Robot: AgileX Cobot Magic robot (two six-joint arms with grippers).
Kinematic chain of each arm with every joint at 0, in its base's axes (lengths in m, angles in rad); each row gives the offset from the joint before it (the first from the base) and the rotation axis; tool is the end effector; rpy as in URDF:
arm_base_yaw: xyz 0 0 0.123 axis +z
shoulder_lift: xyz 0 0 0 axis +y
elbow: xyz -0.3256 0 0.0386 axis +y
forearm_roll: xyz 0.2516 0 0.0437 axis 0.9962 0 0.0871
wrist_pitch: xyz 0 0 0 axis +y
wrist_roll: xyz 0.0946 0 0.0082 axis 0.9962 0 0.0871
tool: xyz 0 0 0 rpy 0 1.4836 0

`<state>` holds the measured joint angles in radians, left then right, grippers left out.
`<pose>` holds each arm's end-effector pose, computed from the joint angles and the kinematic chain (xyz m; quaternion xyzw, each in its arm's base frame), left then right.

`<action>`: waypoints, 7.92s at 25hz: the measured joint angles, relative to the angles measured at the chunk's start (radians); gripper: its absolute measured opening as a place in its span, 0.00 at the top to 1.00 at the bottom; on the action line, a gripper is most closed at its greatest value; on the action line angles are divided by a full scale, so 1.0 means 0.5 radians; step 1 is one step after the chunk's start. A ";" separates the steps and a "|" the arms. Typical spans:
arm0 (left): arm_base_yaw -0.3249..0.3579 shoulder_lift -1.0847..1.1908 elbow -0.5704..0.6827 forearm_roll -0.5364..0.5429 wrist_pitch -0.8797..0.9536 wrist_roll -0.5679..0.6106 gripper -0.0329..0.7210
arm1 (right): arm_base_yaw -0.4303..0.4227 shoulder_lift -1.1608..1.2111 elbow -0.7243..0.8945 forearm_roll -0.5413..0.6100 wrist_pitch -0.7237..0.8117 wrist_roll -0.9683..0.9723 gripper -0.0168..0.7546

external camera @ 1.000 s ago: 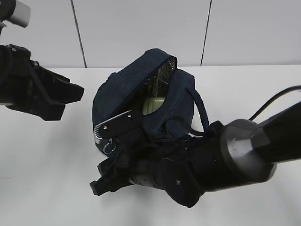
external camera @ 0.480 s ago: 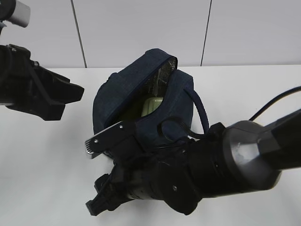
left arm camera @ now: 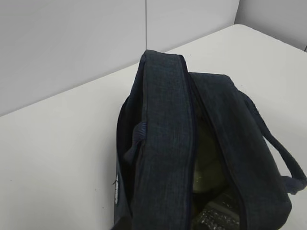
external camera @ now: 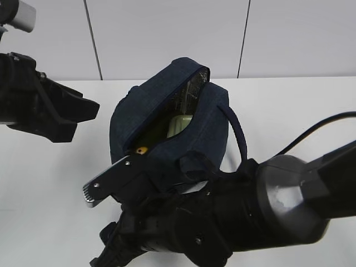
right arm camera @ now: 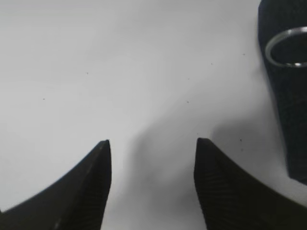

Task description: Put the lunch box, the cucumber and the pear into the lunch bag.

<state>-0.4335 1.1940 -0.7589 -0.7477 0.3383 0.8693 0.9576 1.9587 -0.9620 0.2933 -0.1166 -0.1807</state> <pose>0.2078 -0.1199 0.3212 0.3038 0.8264 -0.1648 0.4446 0.2319 0.3240 0.1543 -0.3748 0.8469 0.1785 0.3323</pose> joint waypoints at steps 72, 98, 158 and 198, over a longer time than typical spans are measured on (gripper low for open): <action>0.000 0.000 0.000 0.000 0.000 0.001 0.64 | 0.256 0.463 -0.514 2.338 -1.180 -1.517 0.52; 0.000 0.000 0.000 0.000 0.000 0.001 0.64 | 0.256 0.448 -0.519 2.477 -1.322 -1.724 0.98; 0.473 -0.001 0.000 -0.329 0.092 -0.009 0.64 | 0.232 -0.186 -0.499 3.142 -0.959 -3.035 0.98; 0.859 0.741 0.177 -1.366 1.340 2.350 0.67 | 0.114 -0.454 -0.406 3.109 -0.705 -3.028 0.98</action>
<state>-0.0042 1.5645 -0.6704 -1.4306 1.0081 2.0444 1.0143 1.7319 -1.1651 1.8477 -0.4693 -1.6947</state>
